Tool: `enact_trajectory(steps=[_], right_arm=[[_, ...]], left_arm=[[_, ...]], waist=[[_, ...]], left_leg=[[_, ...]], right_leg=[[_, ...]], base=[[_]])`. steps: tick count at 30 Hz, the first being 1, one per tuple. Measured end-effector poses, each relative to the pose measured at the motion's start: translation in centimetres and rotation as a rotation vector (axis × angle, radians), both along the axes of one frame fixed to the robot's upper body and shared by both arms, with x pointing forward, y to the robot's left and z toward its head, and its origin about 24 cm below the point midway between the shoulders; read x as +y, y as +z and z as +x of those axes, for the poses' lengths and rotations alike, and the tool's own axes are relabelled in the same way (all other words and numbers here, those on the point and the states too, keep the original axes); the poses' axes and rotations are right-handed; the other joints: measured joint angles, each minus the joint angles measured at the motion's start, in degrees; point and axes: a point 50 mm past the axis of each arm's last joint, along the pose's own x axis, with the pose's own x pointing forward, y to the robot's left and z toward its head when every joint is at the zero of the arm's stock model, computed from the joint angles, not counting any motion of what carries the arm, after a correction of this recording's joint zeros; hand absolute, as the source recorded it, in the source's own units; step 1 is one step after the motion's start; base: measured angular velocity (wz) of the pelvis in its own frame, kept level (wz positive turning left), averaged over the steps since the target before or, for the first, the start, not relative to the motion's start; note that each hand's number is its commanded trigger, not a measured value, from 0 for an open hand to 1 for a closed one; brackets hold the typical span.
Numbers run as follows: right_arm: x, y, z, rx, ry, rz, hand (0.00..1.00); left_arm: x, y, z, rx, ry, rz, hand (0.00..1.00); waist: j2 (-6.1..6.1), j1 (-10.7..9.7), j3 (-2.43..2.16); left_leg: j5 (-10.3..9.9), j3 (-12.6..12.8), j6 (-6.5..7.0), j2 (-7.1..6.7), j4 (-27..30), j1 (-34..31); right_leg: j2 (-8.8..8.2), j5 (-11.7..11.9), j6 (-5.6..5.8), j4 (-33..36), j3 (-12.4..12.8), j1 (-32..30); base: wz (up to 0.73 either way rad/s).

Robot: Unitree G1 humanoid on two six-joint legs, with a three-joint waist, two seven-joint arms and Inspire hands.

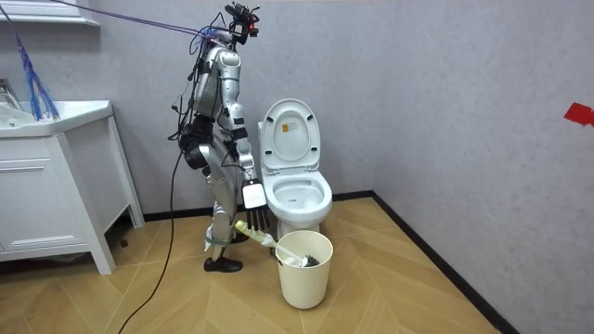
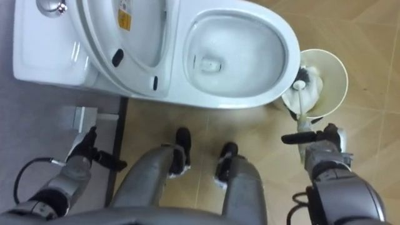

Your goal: Brush toilet

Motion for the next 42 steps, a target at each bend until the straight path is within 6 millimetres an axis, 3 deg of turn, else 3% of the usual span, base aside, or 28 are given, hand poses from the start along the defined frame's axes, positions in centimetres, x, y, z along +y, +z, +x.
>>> enact_trajectory(steps=[8, 16, 32, 34, 35, 42], right_arm=[[0.1, 0.5, 0.9, -0.027, 0.009, 0.001, 0.0], [-0.2, 0.8, 1.2, -0.043, 0.007, -0.004, 0.0], [-1.5, 2.4, 2.6, -0.085, 0.004, -0.051, 0.0], [-1.6, 2.5, 2.5, -0.084, -0.003, -0.056, 0.81], [-1.7, 2.5, 2.5, -0.084, -0.005, -0.058, 1.0], [-2.3, 2.7, 2.2, -0.081, -0.02, -0.08, 1.0]], left_arm=[[-0.8, 1.2, 2.3, -0.107, -0.004, -0.024, 0.0], [-1.3, 2.3, 3.6, -0.185, -0.011, -0.032, 0.0], [-1.3, 3.4, 4.7, -0.251, -0.034, -0.035, 0.0], [-1.0, 3.4, 4.6, -0.252, -0.033, -0.026, 0.0], [-0.9, 3.4, 4.6, -0.252, -0.032, -0.025, 0.0], [-0.5, 3.8, 4.8, -0.266, -0.038, -0.012, 0.0]], waist=[[-0.16, -0.24, 0.09], [-0.05, -0.02, 0.05], [0.39, 0.6, 0.09], [0.45, 0.94, 0.11], [0.47, 1.03, 0.09], [0.9, 1.45, 0.04]], left_leg=[[-0.53, 0.74, 0.57, -0.47, 5.53, -7.24], [-0.61, 0.68, 0.61, -0.19, 9.27, -13.95], [-0.78, 0.46, 0.9, -0.66, 13.3, -20.84], [-0.77, 0.44, 0.87, -0.7, 13.62, -21.39], [-0.77, 0.45, 0.87, -0.84, 13.73, -21.51], [-0.81, 0.12, 0.81, -1.28, 15.43, -23.49]], right_leg=[[-2.01, -2.48, -0.2, 7.52, 1.27, -8.04], [-2.48, -2.81, -0.76, 11.79, 1.53, -14.82], [-3.48, -3.96, -1.32, 16.83, 1.28, -21.7], [-3.61, -4.15, -1.49, 17.45, 1.28, -22.27], [-3.75, -4.28, -1.5, 17.71, 1.3, -22.42], [-4.42, -5.03, -1.65, 20.05, 1.27, -24.37]], base=[[0.06], [0.0], [0.03], [0.04], [0.06], [0.06]])
